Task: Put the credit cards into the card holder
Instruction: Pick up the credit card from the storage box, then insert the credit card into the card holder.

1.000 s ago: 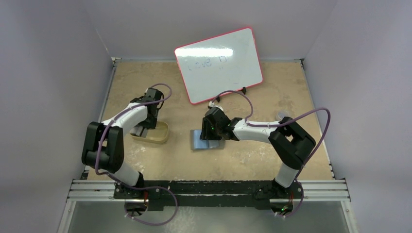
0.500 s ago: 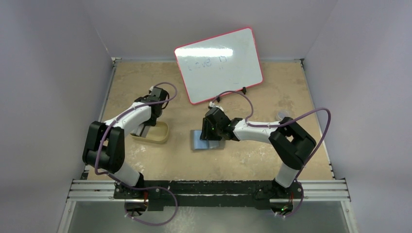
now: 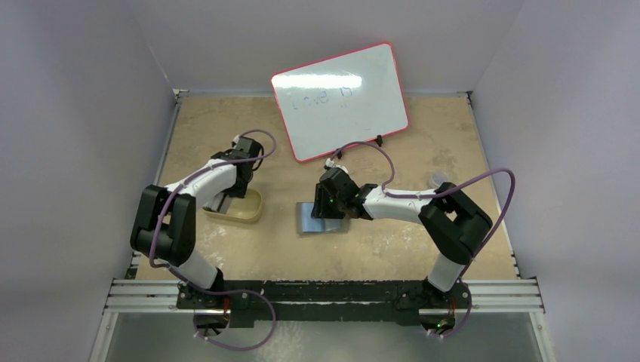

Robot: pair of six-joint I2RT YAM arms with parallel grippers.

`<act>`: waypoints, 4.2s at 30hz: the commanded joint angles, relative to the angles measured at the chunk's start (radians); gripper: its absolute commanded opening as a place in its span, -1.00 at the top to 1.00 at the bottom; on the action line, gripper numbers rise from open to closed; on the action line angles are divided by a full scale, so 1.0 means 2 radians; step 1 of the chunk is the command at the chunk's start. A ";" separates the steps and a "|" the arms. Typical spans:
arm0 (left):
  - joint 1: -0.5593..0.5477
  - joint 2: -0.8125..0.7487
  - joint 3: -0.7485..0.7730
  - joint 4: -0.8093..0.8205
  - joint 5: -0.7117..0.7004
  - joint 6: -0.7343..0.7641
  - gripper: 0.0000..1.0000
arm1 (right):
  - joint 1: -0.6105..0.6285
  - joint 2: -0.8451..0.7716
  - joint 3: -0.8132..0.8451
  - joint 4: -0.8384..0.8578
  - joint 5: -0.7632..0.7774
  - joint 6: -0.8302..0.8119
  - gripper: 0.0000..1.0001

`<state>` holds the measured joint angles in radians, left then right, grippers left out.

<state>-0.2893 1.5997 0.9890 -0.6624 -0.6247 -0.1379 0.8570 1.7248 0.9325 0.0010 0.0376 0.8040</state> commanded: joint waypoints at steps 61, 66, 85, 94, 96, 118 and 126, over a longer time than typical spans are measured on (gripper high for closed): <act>-0.002 -0.050 0.103 -0.082 0.131 -0.039 1.00 | -0.002 -0.038 -0.025 -0.021 -0.013 -0.001 0.07; -0.002 -0.093 0.100 -0.072 0.210 -0.080 1.00 | -0.003 -0.054 -0.029 -0.010 -0.026 -0.011 0.05; -0.003 -0.271 -0.200 0.398 0.564 -0.468 1.00 | -0.083 -0.153 -0.146 0.165 -0.184 -0.013 0.10; -0.030 -0.233 -0.313 0.606 0.554 -0.581 1.00 | -0.087 -0.134 -0.156 0.187 -0.196 -0.003 0.13; -0.044 -0.218 -0.319 0.622 0.547 -0.581 1.00 | -0.087 -0.130 -0.159 0.196 -0.202 0.000 0.13; -0.096 -0.152 -0.326 0.587 0.505 -0.515 1.00 | -0.102 -0.117 -0.174 0.214 -0.216 0.031 0.17; -0.102 -0.111 -0.339 0.685 0.520 -0.560 1.00 | -0.102 -0.115 -0.178 0.246 -0.239 0.038 0.15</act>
<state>-0.4801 1.3510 0.3206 0.5682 0.4015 -1.2236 0.6594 1.4879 0.5659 0.4263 -0.3939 0.8680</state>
